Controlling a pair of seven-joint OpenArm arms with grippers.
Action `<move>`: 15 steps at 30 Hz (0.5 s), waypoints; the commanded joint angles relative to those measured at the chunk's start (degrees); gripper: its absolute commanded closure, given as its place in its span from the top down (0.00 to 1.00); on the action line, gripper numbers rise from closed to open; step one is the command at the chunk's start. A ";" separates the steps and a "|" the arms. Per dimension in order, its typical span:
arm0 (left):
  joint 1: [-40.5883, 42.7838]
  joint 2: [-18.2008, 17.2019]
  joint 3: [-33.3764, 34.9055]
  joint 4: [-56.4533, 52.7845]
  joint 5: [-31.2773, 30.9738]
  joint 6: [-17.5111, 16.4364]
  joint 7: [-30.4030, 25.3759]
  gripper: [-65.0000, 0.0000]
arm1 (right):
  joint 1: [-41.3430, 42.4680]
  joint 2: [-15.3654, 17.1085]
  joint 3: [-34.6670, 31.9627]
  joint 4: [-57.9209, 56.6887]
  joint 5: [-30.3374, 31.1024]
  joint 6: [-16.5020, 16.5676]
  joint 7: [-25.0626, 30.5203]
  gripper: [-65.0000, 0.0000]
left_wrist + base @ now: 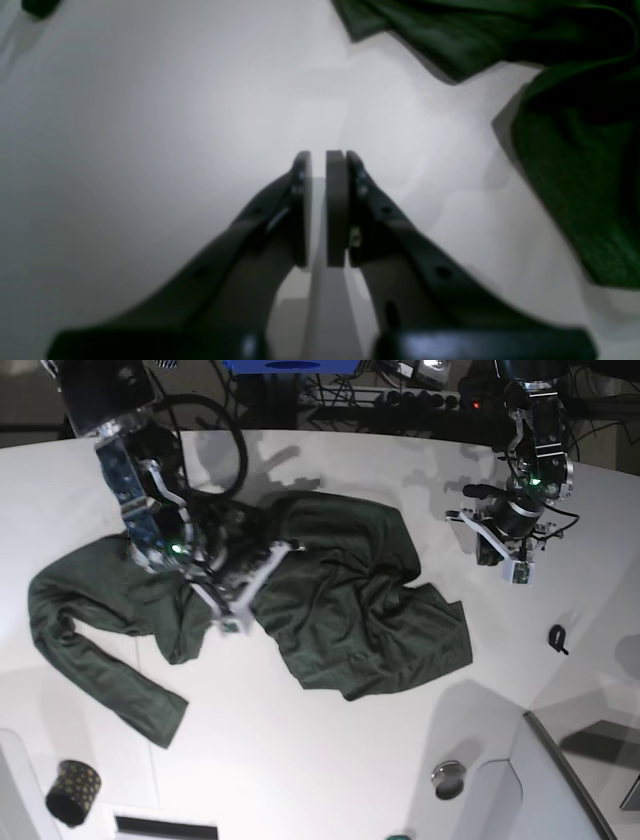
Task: Layout the t-shirt on the table in an organized manner, then fold the t-shirt properly
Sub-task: 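Regrasp the shirt with the right gripper and pull it toward the left gripper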
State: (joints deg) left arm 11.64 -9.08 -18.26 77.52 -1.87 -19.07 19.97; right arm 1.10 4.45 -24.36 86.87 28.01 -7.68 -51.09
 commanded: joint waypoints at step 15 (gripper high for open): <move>-0.25 -0.46 -0.07 0.86 -0.55 -0.14 -1.20 0.08 | 27.34 -11.44 -8.30 -21.16 0.34 0.43 -0.03 0.37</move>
State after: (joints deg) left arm 11.73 -8.93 -18.20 77.62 -1.93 -19.46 19.92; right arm 26.48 -6.31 -32.88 64.49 27.51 -7.53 -52.23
